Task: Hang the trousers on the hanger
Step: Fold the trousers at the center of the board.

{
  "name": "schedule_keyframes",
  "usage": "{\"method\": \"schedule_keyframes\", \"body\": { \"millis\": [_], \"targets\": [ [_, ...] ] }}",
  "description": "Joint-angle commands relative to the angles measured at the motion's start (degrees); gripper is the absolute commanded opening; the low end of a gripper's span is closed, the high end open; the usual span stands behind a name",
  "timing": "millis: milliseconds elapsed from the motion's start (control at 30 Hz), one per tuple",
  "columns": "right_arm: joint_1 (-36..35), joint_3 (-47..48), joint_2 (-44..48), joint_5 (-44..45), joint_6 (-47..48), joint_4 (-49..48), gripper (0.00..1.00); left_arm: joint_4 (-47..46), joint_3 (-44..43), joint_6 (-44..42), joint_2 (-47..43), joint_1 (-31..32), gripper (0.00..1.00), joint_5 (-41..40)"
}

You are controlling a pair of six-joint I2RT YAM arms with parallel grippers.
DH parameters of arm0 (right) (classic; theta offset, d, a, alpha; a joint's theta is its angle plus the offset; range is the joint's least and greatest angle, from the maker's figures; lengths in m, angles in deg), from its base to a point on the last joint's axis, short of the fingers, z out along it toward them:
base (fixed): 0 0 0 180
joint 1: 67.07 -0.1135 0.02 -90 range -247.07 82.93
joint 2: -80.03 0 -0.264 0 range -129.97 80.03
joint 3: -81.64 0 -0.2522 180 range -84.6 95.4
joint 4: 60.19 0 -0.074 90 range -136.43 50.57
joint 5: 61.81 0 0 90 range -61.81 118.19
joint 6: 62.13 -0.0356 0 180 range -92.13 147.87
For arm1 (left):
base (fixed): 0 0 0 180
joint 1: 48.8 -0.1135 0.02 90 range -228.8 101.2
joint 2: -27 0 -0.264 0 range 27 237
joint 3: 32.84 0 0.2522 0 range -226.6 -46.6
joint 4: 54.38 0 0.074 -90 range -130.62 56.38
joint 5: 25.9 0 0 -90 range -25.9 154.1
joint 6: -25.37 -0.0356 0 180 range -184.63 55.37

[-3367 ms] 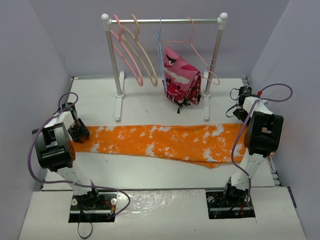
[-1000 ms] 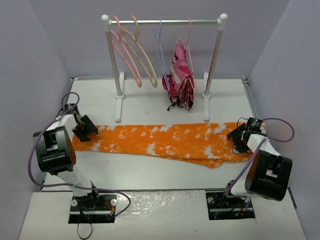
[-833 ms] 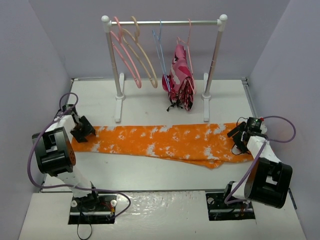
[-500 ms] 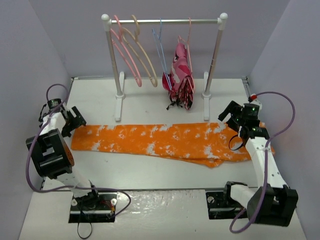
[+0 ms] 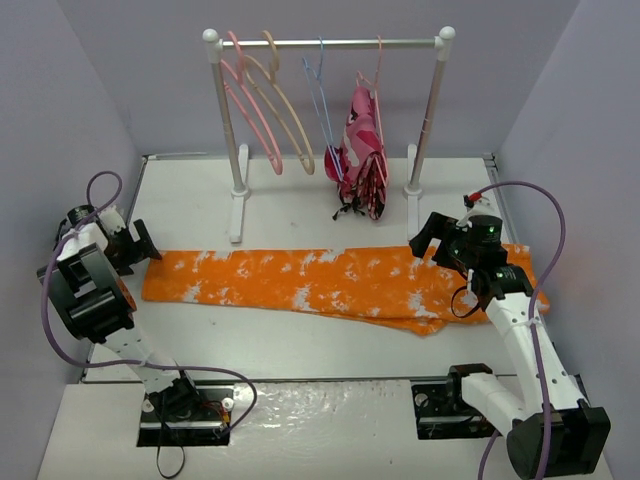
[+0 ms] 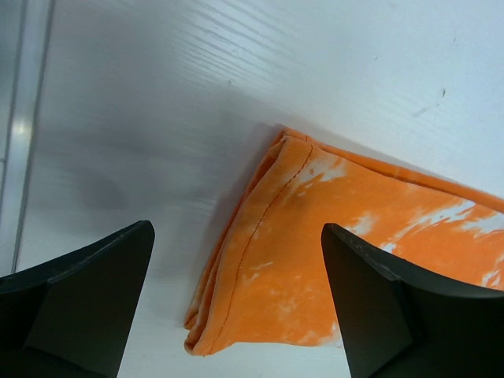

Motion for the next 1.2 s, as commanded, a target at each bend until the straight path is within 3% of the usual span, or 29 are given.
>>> {"method": "schedule_keyframes", "body": {
  "millis": [0,233,400,567,633,833,1000,1167],
  "targets": [
    [-1.36,-0.83,1.52,-1.79,2.41,-1.45,0.94,5.91,-5.06,-7.07,1.91,1.05,0.94,2.86],
    [-1.86,-0.67,1.15,-0.38,2.90,-1.52,0.94,6.53,-1.86,-8.59,3.40,3.53,0.95,0.08],
    [-1.95,-0.60,1.16,-0.53,2.84,-1.53,0.94,5.71,1.86,-8.97,2.12,5.46,0.90,-1.77],
    [-2.02,-1.18,2.06,-0.26,3.01,-1.45,0.94,6.77,4.03,-8.94,2.71,9.42,0.72,-6.82],
    [-2.15,-1.53,2.47,-0.18,3.10,-1.48,0.94,5.92,5.43,-7.95,2.67,9.70,0.61,-7.76],
    [-2.30,-1.62,2.59,0.08,3.27,-1.45,0.94,5.77,5.77,-7.02,1.58,9.73,0.01,-7.80],
    [-2.39,-1.00,1.57,0.34,3.08,-1.53,0.94,4.65,5.06,-5.58,-4.77,9.71,0.00,-6.29],
    [-2.39,0.27,-0.57,-0.70,2.25,-1.45,0.94,6.80,0.49,1.37,-11.20,8.61,0.00,-5.63]
  ]
}}
